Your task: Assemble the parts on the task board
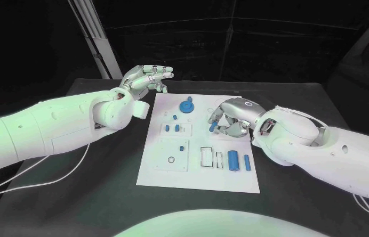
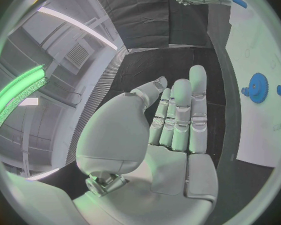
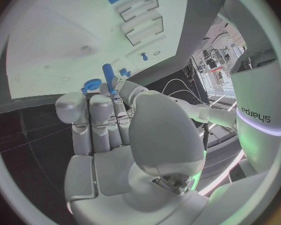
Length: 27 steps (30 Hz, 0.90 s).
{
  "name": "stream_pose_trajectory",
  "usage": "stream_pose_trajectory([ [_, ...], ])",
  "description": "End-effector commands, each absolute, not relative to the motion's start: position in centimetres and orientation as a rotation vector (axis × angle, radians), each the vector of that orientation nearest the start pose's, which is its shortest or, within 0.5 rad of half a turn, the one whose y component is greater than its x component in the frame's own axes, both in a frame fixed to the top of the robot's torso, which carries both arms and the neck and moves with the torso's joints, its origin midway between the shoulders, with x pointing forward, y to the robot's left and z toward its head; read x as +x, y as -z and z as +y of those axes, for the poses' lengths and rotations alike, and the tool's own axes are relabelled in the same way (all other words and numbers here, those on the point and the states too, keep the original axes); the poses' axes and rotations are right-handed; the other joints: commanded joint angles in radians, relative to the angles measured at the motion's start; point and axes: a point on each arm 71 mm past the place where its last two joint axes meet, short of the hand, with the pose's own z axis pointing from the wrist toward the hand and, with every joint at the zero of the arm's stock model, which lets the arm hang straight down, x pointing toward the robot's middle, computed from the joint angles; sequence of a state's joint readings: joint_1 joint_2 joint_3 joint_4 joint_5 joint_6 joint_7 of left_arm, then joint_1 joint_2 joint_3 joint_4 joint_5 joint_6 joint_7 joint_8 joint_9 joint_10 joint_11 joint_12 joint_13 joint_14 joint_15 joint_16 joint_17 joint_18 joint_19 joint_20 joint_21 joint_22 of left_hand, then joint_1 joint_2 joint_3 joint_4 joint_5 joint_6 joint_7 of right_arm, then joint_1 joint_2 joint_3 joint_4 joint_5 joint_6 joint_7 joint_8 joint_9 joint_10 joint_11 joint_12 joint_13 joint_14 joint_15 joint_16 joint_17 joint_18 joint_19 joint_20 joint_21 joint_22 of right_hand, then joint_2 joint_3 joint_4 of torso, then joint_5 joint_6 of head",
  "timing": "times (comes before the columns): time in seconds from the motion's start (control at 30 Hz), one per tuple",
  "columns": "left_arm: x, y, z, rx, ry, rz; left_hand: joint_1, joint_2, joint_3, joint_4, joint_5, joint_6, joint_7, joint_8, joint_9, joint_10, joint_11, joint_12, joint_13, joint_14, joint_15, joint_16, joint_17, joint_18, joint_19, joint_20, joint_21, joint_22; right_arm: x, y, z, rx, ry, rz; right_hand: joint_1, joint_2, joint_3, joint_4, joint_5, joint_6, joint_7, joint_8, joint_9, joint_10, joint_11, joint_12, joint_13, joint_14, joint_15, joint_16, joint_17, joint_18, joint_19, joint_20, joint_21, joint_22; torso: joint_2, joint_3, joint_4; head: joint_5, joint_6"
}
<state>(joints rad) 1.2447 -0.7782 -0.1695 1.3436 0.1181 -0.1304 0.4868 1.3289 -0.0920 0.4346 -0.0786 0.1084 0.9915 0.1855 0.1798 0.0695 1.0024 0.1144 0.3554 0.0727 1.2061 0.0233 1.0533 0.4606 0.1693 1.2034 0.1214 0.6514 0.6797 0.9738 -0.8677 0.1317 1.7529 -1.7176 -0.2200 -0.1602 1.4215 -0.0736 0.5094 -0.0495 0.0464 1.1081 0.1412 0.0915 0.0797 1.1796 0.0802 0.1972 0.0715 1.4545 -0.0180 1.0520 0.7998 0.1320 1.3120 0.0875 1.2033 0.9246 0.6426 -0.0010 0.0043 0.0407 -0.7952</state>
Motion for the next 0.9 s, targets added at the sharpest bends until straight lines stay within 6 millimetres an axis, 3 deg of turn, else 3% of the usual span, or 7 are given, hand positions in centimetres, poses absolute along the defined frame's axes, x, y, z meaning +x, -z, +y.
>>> stream_pose_trajectory([
  [0.03, 51.1, 20.6, 22.7, -1.158, 1.633, 1.411, 0.002, 0.006, 0.001, -0.007, 0.005, -0.003, 0.002, 0.004, -0.001, -0.003, 0.000, 0.003, -0.002, -0.005, 0.000, -0.006, -0.001, 0.013, -0.004, -0.002, -0.006, -0.001, 41.3, 19.2, -13.5, -0.326, -0.823, 1.618, 0.004, -0.003, 0.007, 0.000, 0.005, 0.004, 0.003, 0.003, -0.002, 0.018, -0.012, -0.003, 0.000, 0.007, -0.001, 0.004, 0.001, -0.008, 0.007, -0.002, 0.004, 0.000, 0.001, 0.0002, -0.0001, 0.002, 0.002],
  [0.17, 51.1, 20.6, 22.4, -1.157, 1.639, 1.415, 0.002, 0.006, 0.001, -0.007, 0.005, -0.003, 0.002, 0.004, -0.001, -0.003, 0.000, 0.003, -0.002, -0.005, 0.000, -0.006, -0.001, 0.013, -0.004, -0.002, -0.006, -0.001, 40.9, 18.9, -11.1, -0.348, -0.903, 1.604, 0.003, -0.003, 0.010, 0.000, 0.006, 0.002, 0.004, 0.001, -0.003, 0.016, -0.011, -0.006, 0.000, 0.007, -0.001, 0.005, 0.002, -0.008, 0.007, -0.002, 0.005, 0.001, 0.002, -0.0017, 0.0034, 0.002, 0.001],
  [0.47, 51.1, 20.6, 22.2, -1.156, 1.644, 1.417, 0.002, 0.006, 0.001, -0.007, 0.005, -0.003, 0.002, 0.004, -0.001, -0.003, 0.000, 0.003, -0.002, -0.005, 0.000, -0.006, -0.001, 0.013, -0.004, -0.002, -0.006, -0.001, 39.8, 19.7, -6.9, -0.419, -1.036, 1.609, 0.002, -0.001, 0.015, -0.002, 0.008, 0.000, 0.006, -0.002, -0.004, 0.013, -0.009, -0.010, -0.001, 0.008, 0.001, 0.009, 0.006, -0.008, 0.007, -0.002, 0.008, 0.004, 0.002, -0.0029, 0.0034, 0.014, -0.006],
  [0.53, 51.1, 20.6, 22.1, -1.155, 1.645, 1.418, 0.002, 0.006, 0.001, -0.007, 0.005, -0.003, 0.002, 0.004, -0.001, -0.003, 0.000, 0.003, -0.002, -0.005, 0.000, -0.006, -0.001, 0.013, -0.004, -0.002, -0.006, -0.001, 39.6, 20.2, -6.1, -0.434, -1.058, 1.622, 0.003, 0.000, 0.016, -0.003, 0.008, 0.000, 0.006, -0.002, -0.004, 0.013, -0.009, -0.011, -0.001, 0.008, 0.001, 0.009, 0.007, -0.008, 0.007, -0.002, 0.008, 0.004, 0.002, -0.0025, -0.0001, 0.021, -0.008],
  [0.9, 51.1, 20.6, 21.9, -1.154, 1.650, 1.420, 0.002, 0.006, 0.001, -0.007, 0.005, -0.003, 0.002, 0.004, -0.001, -0.003, 0.000, 0.003, -0.002, -0.005, 0.000, -0.006, -0.001, 0.013, -0.004, -0.002, -0.006, -0.001, 38.6, 23.3, -3.8, -0.505, -1.091, 1.707, 0.002, -0.001, 0.017, -0.004, 0.009, -0.001, 0.007, -0.003, -0.004, 0.011, -0.008, -0.013, -0.002, 0.008, 0.001, 0.011, 0.008, -0.008, 0.006, -0.001, 0.008, 0.004, 0.001, -0.0008, -0.0001, 0.035, -0.015],
])
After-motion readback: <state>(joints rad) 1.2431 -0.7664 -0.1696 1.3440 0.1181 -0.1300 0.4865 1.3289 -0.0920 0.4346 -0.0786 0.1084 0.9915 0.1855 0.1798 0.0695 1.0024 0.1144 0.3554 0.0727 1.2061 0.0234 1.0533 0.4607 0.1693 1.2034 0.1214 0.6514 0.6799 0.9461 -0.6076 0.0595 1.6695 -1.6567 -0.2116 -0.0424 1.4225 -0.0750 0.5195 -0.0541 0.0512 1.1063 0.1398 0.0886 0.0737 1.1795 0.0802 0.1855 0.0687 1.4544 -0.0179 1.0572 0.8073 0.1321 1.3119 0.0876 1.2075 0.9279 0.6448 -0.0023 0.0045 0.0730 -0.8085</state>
